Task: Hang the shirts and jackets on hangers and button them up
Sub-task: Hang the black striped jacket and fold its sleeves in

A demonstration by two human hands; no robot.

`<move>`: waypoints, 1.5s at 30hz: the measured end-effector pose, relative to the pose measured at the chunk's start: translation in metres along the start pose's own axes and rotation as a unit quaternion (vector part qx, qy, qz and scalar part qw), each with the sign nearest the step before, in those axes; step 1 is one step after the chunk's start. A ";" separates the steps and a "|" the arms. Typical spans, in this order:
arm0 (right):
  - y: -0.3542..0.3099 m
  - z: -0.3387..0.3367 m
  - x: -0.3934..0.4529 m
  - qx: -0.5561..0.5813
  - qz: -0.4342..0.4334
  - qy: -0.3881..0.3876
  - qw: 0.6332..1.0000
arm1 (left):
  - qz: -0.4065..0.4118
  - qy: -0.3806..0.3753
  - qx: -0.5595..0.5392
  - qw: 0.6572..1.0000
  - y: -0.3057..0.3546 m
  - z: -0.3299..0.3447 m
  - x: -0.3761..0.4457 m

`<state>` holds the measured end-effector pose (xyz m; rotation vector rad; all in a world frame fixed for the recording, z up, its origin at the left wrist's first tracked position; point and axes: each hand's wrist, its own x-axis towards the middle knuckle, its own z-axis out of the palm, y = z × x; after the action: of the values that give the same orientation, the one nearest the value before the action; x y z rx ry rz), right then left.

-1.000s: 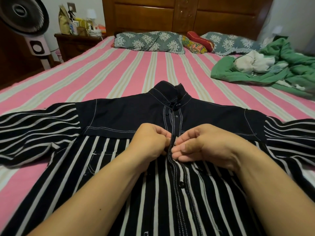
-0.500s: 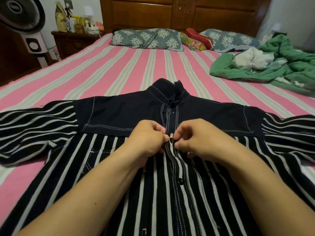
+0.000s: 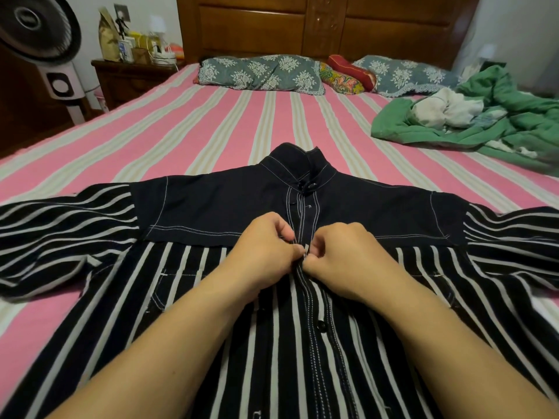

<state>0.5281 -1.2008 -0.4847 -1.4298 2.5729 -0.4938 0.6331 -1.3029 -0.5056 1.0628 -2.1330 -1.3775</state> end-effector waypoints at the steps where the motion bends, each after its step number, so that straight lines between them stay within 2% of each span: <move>1: 0.001 -0.001 0.000 0.026 0.004 -0.014 1.000 | 0.032 0.025 0.107 0.993 0.002 0.002 -0.003; 3: 0.005 -0.002 0.002 0.049 -0.001 -0.044 0.998 | 0.097 0.088 0.305 0.943 0.004 0.004 -0.010; 4: 0.007 -0.004 0.003 0.052 -0.001 -0.059 0.997 | 0.109 0.099 0.349 0.926 0.003 0.003 -0.011; 7: 0.011 -0.010 0.000 0.082 0.018 -0.066 0.994 | 0.078 0.038 0.350 0.933 0.000 0.000 -0.005; 8: 0.011 -0.017 -0.002 0.100 0.028 -0.023 0.994 | 0.075 0.020 0.351 0.933 -0.001 -0.001 -0.004; 9: 0.009 -0.029 -0.002 0.117 0.035 0.059 0.991 | 0.076 0.010 0.353 0.932 -0.002 -0.002 -0.003; 10: 0.005 -0.044 0.002 0.135 0.040 0.139 0.980 | 0.079 0.006 0.351 0.933 -0.002 -0.003 -0.003; 11: -0.002 -0.060 0.009 0.159 0.045 0.183 0.969 | 0.083 0.003 0.351 0.933 -0.001 -0.004 -0.003; 12: -0.009 -0.071 0.020 0.161 0.049 0.184 0.968 | 0.088 0.001 0.351 0.932 -0.001 -0.004 -0.003; 15: -0.028 -0.059 0.059 0.016 0.070 0.058 0.996 | 0.102 0.006 0.356 0.929 -0.003 -0.001 -0.005; 18: -0.023 -0.022 0.081 -0.022 0.129 -0.046 0.990 | 0.131 0.022 0.351 0.927 -0.002 0.001 -0.010; 20: -0.014 -0.013 0.083 -0.039 0.141 -0.072 0.987 | 0.143 0.048 0.347 0.926 -0.004 0.003 -0.009; 24: -0.009 0.003 0.088 -0.033 0.132 -0.028 0.990 | 0.163 0.136 0.307 0.928 -0.010 0.004 -0.005; 27: -0.011 0.012 0.092 -0.076 0.103 0.013 0.992 | 0.179 0.123 0.298 0.929 -0.018 0.005 0.002; 30: -0.013 0.012 0.085 -0.075 0.087 0.071 0.991 | 0.143 0.098 0.304 0.937 -0.014 0.011 0.004; 32: -0.006 0.005 0.084 -0.011 0.112 0.094 0.989 | 0.108 0.072 0.346 0.929 -0.007 0.014 0.004; 34: 0.007 -0.007 0.087 0.152 0.188 0.097 0.965 | 0.064 0.000 0.371 0.926 0.009 0.003 0.019; 36: 0.022 -0.017 0.089 0.371 0.238 0.069 0.895 | 0.019 -0.064 0.343 0.937 0.033 -0.017 0.044; 38: 0.031 -0.021 0.087 0.504 0.237 -0.007 0.831 | 0.016 -0.091 0.293 0.951 0.050 -0.030 0.067; 41: 0.032 -0.025 0.083 0.564 0.209 -0.084 0.794 | 0.034 -0.060 0.223 0.972 0.037 -0.016 0.081; 45: 0.028 -0.020 0.089 0.558 0.198 -0.078 0.802 | 0.094 0.055 0.233 0.966 0.000 0.009 0.087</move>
<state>0.4525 -1.2587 -0.4744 -0.4551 1.7111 -1.3962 0.5720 -1.3643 -0.5163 1.0330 -2.4621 -0.7279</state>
